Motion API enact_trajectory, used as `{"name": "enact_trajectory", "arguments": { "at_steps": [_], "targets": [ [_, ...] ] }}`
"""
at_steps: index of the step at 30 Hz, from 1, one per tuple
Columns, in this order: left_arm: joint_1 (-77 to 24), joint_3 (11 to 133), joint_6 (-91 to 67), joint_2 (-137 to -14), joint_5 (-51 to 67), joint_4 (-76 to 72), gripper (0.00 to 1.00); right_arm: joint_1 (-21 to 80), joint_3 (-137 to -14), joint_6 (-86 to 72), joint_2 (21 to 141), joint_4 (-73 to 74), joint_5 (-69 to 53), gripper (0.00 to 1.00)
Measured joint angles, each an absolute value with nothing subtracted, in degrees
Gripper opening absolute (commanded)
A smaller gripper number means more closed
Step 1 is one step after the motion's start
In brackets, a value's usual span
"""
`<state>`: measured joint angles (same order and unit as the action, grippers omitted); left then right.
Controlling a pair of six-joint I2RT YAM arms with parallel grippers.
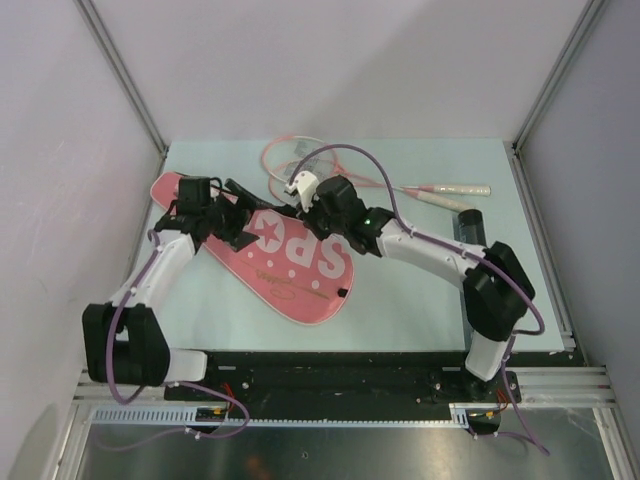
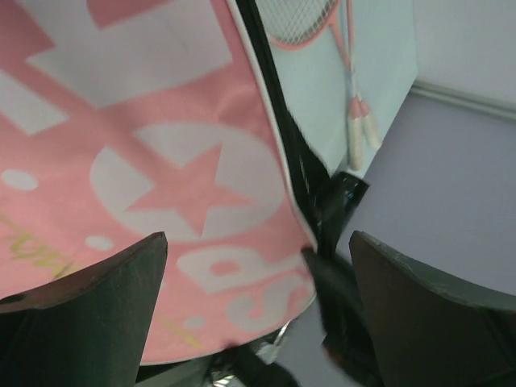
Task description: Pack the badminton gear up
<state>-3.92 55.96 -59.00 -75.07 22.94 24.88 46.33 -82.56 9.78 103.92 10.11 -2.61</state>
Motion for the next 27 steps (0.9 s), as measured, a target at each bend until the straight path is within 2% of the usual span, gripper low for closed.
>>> {"name": "enact_trajectory", "arguments": {
  "at_steps": [6, 9, 12, 13, 18, 19, 21, 22, 23, 25, 26, 27],
  "targets": [
    [-4.6, 60.1, -66.1, -81.5, 23.5, 24.6, 0.99, 52.4, -78.6, 15.2, 99.4, 6.2, 7.5, 0.00],
    [-5.5, 60.2, -66.6, -81.5, 22.3, 24.7, 0.95, 55.3, -77.9, 17.0, 99.3, 5.5, 11.0, 0.00],
    [-6.2, 60.4, -65.6, -81.4, 22.0, 24.7, 0.80, 58.2, -76.6, 19.6, 98.6, 4.8, 15.1, 0.00],
    [-6.4, 60.4, -65.0, -81.3, 21.6, 24.7, 0.70, 59.6, -76.2, 20.7, 98.2, 4.8, 16.6, 0.00],
    [-7.1, 58.0, -59.5, -77.5, 20.6, 25.5, 0.49, 67.3, -74.0, 27.6, 96.2, 1.1, 24.5, 0.00],
    [-7.2, 57.3, -58.2, -75.8, 20.1, 25.9, 0.37, 68.5, -73.7, 28.8, 96.0, 0.4, 25.5, 0.00],
    [-7.3, 56.2, -55.4, -72.6, 19.0, 26.8, 0.24, 71.0, -73.1, 31.2, 95.4, -1.2, 27.7, 0.00],
    [-7.3, 55.7, -53.4, -70.5, 18.3, 27.5, 0.01, 71.9, -73.0, 31.8, 95.2, -1.8, 28.5, 0.03],
    [-7.3, 55.4, -51.9, -68.8, 17.9, 27.7, 0.00, 72.6, -73.0, 32.0, 95.0, -2.1, 29.1, 0.32],
    [-7.3, 55.0, -49.0, -66.0, 17.8, 27.8, 0.00, 73.5, -73.0, 30.6, 94.1, -2.2, 29.2, 0.69],
    [-7.4, 54.7, -47.4, -64.6, 17.7, 27.4, 0.00, 73.6, -72.9, 29.0, 93.4, -1.7, 28.5, 0.84],
    [-7.4, 54.2, -45.9, -63.1, 17.9, 26.9, 0.00, 73.6, -72.9, 27.2, 92.6, -0.6, 27.4, 0.86]
  ]
}}
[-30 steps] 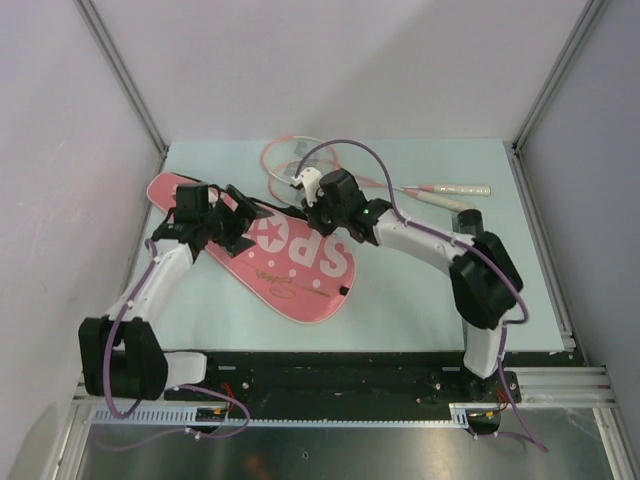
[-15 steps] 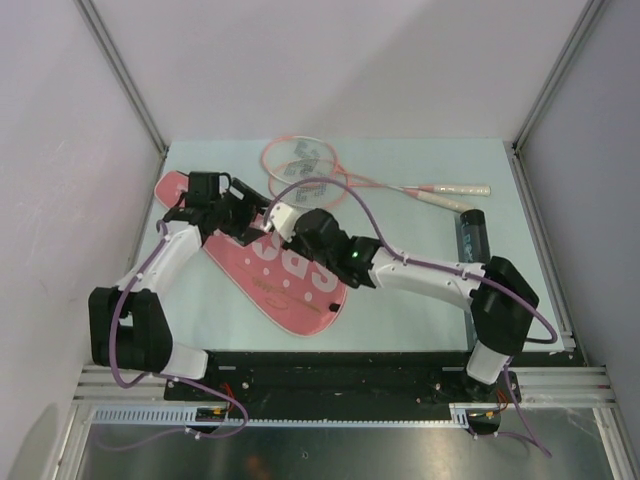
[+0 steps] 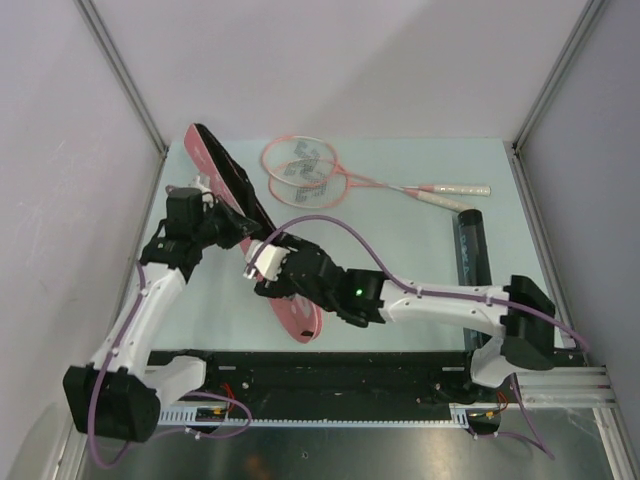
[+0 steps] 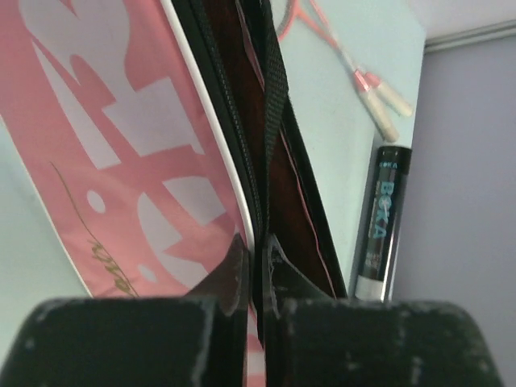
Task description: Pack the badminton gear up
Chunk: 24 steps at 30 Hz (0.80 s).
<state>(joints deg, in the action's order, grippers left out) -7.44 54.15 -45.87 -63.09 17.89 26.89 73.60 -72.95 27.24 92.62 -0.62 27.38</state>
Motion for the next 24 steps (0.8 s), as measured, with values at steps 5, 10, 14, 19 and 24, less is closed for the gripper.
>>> {"name": "enact_trajectory", "arguments": {
  "at_steps": [5, 10, 14, 19, 24],
  "targets": [
    [-7.5, 47.4, -40.7, -54.2, 18.7, 22.8, 0.00, 68.0, -74.1, 7.1, 83.9, 11.5, 9.1, 0.90],
    [-7.6, 40.2, -39.0, -47.4, 20.8, 20.1, 0.00, 55.1, -77.1, -13.6, 79.1, 12.9, -2.7, 0.78],
    [-7.6, 36.2, -38.9, -43.8, 21.8, 18.2, 0.00, 53.2, -78.9, -22.5, 83.9, 9.3, -7.0, 0.68],
    [-7.6, 34.4, -38.5, -41.1, 22.9, 17.6, 0.00, 53.7, -83.5, -25.9, 96.4, 9.0, -10.9, 0.65],
    [-7.7, 34.1, -37.9, -40.8, 23.2, 17.1, 0.00, 56.2, -88.7, -24.3, 103.5, 14.2, -9.4, 0.48]
  ]
}}
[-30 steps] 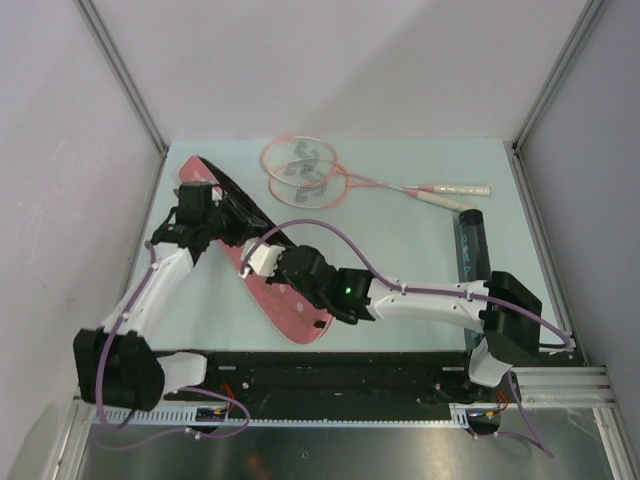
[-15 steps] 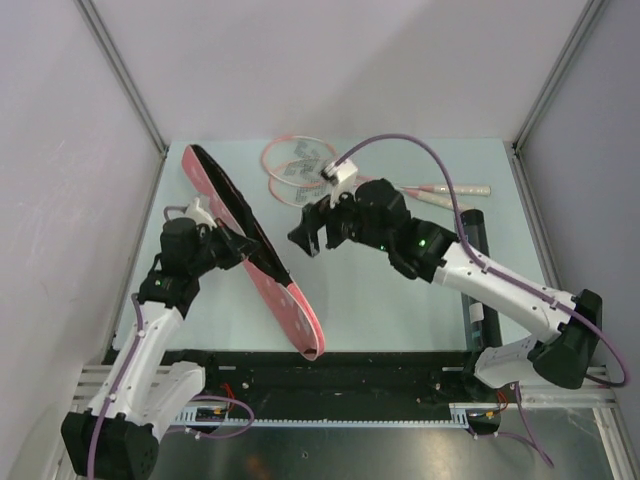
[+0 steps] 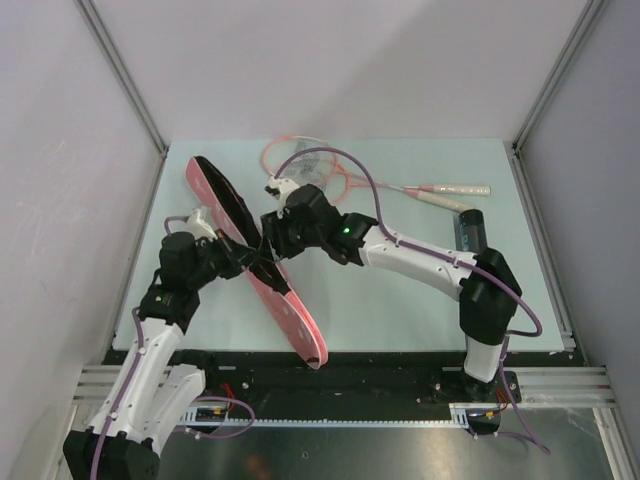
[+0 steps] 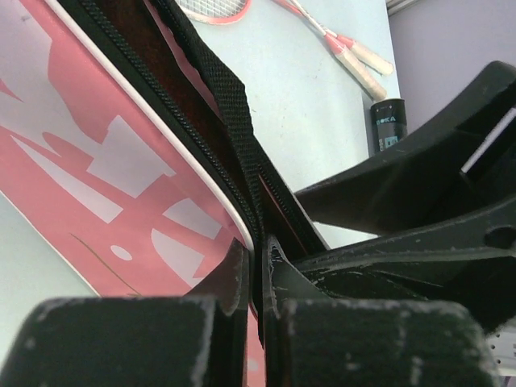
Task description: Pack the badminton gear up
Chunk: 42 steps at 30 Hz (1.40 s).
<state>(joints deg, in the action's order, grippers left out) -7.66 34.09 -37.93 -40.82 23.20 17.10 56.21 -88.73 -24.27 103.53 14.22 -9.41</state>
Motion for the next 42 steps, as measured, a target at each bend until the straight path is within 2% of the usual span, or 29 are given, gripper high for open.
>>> {"name": "enact_trajectory", "arguments": {
  "at_steps": [1, 5, 6, 8, 9, 10, 11, 12, 14, 15, 16, 21, 26, 28, 30, 31, 33, 36, 40, 42],
  "targets": [
    [-7.7, 33.9, -37.9, -40.8, 23.2, 17.0, 0.00, 56.6, -89.5, -23.5, 103.9, 14.8, -8.7, 0.44],
    [-7.7, 33.6, -37.4, -40.7, 23.2, 16.4, 0.00, 59.2, -94.9, -19.9, 106.0, 18.2, -3.6, 0.40],
    [-7.7, 33.4, -37.3, -40.6, 23.0, 16.4, 0.00, 59.8, -96.2, -19.1, 106.6, 18.9, -2.5, 0.36],
    [-7.6, 33.1, -37.0, -40.2, 22.3, 16.4, 0.00, 60.7, -98.0, -17.4, 107.7, 19.9, -0.6, 0.16],
    [-7.6, 32.9, -36.9, -40.1, 22.2, 16.4, 0.03, 60.9, -98.5, -16.7, 108.0, 20.2, 0.2, 0.11],
    [-7.6, 32.8, -36.8, -40.0, 22.0, 16.4, 0.11, 61.1, -98.5, -16.2, 108.2, 20.2, 1.0, 0.00],
    [-7.6, 32.7, -36.9, -39.9, 21.8, 16.4, 0.37, 61.3, -98.5, -15.8, 108.3, 20.3, 1.8, 0.00],
    [-7.6, 32.6, -36.9, -39.6, 21.6, 16.4, 0.52, 61.3, -98.4, -15.4, 108.3, 20.2, 2.5, 0.00],
    [-7.4, 32.3, -37.1, -38.7, 20.0, 17.8, 0.73, 61.3, -97.7, -14.5, 107.9, 19.6, 3.6, 0.00],
    [-7.3, 32.1, -37.6, -38.0, 19.8, 17.9, 0.91, 61.0, -96.2, -14.3, 107.2, 17.9, 2.9, 0.00],
    [-7.4, 32.1, -38.5, -37.4, 20.1, 18.3, 0.99, 60.6, -94.0, -14.2, 106.2, 16.3, 2.7, 0.00],
    [-6.5, 35.5, -43.4, -36.8, 18.9, 22.2, 0.97, 59.0, -83.5, -14.1, 101.5, 9.7, -1.2, 0.00],
    [-2.7, 40.9, -48.3, -40.2, 16.5, 24.7, 0.95, 58.8, -77.9, -14.4, 98.0, 4.6, -3.0, 0.00],
    [-1.9, 42.5, -49.8, -42.2, 15.4, 25.2, 0.87, 59.4, -76.6, -14.3, 96.7, 3.2, -3.1, 0.00],
    [-1.3, 44.1, -50.9, -44.5, 14.6, 25.6, 0.84, 60.1, -76.1, -14.0, 96.0, 2.5, -3.0, 0.00],
    [-1.1, 44.8, -51.5, -46.0, 14.1, 25.6, 0.75, 60.5, -75.9, -13.7, 95.7, 2.1, -2.8, 0.00],
    [-0.9, 45.6, -52.8, -48.6, 13.5, 25.6, 0.73, 61.6, -75.7, -13.0, 95.2, 1.8, -1.9, 0.00],
    [-0.8, 45.5, -54.6, -51.4, 13.2, 26.7, 0.62, 62.7, -75.1, -11.7, 94.6, 1.5, -0.1, 0.00],
    [-0.8, 45.0, -57.0, -51.9, 11.9, 28.1, 0.61, 64.2, -74.8, -10.4, 94.0, 1.5, 1.9, 0.00],
    [-0.8, 44.6, -57.6, -51.2, 11.2, 28.5, 0.64, 64.6, -74.8, -9.9, 93.9, 1.5, 2.7, 0.00]
  ]
}}
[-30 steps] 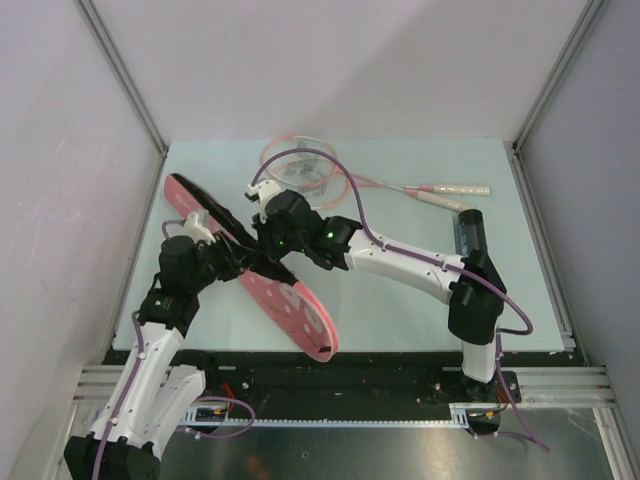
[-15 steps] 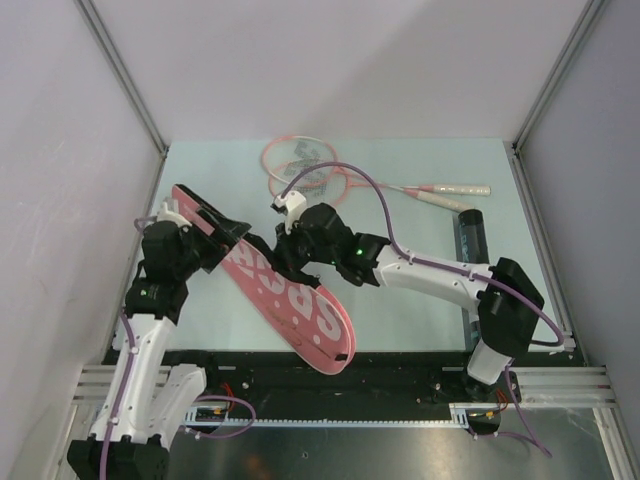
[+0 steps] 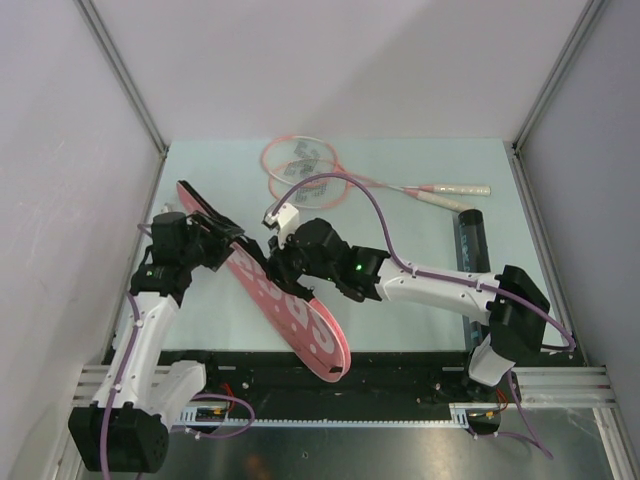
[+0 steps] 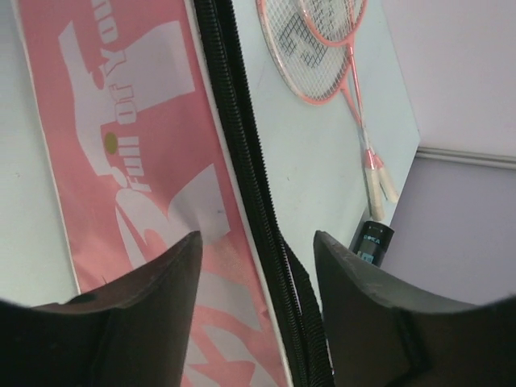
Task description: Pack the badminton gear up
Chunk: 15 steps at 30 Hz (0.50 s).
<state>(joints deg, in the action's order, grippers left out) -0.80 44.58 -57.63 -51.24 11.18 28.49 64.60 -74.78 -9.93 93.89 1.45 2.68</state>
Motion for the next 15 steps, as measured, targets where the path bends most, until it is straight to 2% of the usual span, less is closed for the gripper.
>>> {"name": "enact_trajectory", "arguments": {
  "at_steps": [2, 4, 15],
  "targets": [
    [-0.8, 43.9, -58.3, -50.0, 10.3, 29.1, 0.68, 65.0, -74.7, -9.3, 93.8, 1.4, 3.5, 0.00],
    [-0.8, 43.5, -58.6, -48.7, 9.7, 29.9, 0.60, 65.2, -74.6, -8.9, 93.7, 1.2, 3.9, 0.00],
    [-0.8, 41.0, -60.7, -44.6, 8.7, 31.6, 0.48, 65.7, -74.3, -8.3, 93.6, 0.9, 5.5, 0.00]
  ]
}}
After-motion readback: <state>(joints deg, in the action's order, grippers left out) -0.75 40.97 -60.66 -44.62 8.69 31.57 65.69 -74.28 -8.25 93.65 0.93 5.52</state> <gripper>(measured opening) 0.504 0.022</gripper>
